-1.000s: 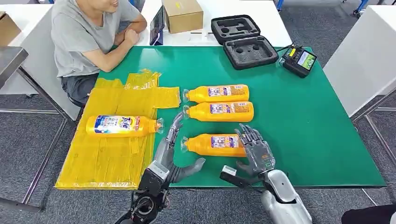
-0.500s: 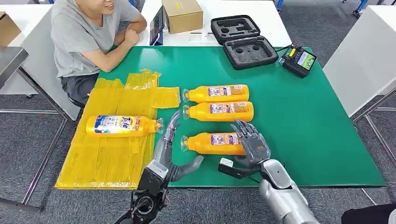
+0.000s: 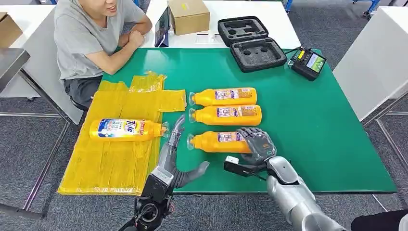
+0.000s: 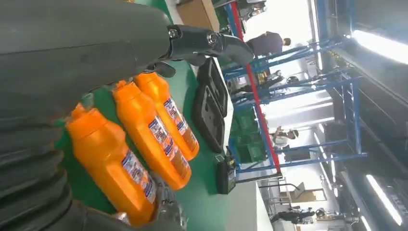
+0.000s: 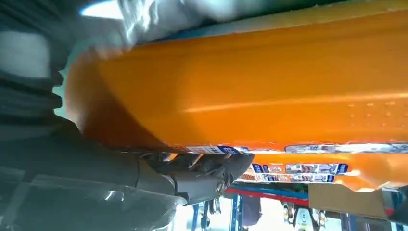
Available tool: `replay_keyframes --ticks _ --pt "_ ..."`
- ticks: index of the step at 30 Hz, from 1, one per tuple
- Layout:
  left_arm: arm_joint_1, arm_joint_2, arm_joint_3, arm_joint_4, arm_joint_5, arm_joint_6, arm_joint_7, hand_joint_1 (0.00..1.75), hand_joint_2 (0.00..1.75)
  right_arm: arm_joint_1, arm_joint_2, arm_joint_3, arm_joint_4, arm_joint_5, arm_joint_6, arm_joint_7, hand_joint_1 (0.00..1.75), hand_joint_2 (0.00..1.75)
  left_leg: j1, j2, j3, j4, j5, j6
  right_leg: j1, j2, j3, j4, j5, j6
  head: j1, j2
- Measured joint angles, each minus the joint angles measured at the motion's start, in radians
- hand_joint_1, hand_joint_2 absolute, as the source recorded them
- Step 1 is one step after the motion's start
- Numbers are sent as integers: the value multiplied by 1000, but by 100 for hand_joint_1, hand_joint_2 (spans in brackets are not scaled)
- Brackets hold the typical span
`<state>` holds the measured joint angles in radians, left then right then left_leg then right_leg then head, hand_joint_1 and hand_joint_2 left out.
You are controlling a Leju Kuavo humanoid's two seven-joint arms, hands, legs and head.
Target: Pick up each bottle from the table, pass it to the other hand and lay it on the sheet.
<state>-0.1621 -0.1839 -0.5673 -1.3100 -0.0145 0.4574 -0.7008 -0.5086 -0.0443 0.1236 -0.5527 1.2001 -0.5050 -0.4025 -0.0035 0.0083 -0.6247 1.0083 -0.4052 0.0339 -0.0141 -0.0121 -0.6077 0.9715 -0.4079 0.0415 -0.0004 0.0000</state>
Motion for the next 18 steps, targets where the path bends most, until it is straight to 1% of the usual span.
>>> replay_keyframes --ticks 6,10,14,15,17,18 --pt "1 0 0 0 -2 7 0 0 175 -24 -2 -4 19 -44 61 -34 175 175 0 0 5 0 -1 0 0 0 4 0 0 0 0 0" --pt "2 0 0 0 -3 15 0 0 175 -36 -4 -31 29 -141 150 -113 175 175 0 0 8 0 -1 0 0 0 7 0 -1 0 0 0" --pt "2 0 0 0 -3 17 0 0 175 -38 -4 -44 34 -151 164 -122 175 175 0 0 11 0 -1 -1 0 1 10 0 0 0 0 0" --pt "2 0 0 0 -3 19 0 0 175 -38 -4 -48 37 -178 179 -140 175 175 0 0 11 0 -1 -1 0 1 10 0 0 0 0 0" --pt "3 0 0 -3 -5 34 0 0 175 -42 -5 -78 38 -281 268 -209 175 175 1 0 13 0 -2 -2 1 1 11 0 0 0 0 0" --pt "5 0 0 -11 -7 49 0 0 175 -40 -4 -96 38 -325 294 -233 175 175 1 1 13 0 -2 -2 1 1 12 0 0 0 0 0"
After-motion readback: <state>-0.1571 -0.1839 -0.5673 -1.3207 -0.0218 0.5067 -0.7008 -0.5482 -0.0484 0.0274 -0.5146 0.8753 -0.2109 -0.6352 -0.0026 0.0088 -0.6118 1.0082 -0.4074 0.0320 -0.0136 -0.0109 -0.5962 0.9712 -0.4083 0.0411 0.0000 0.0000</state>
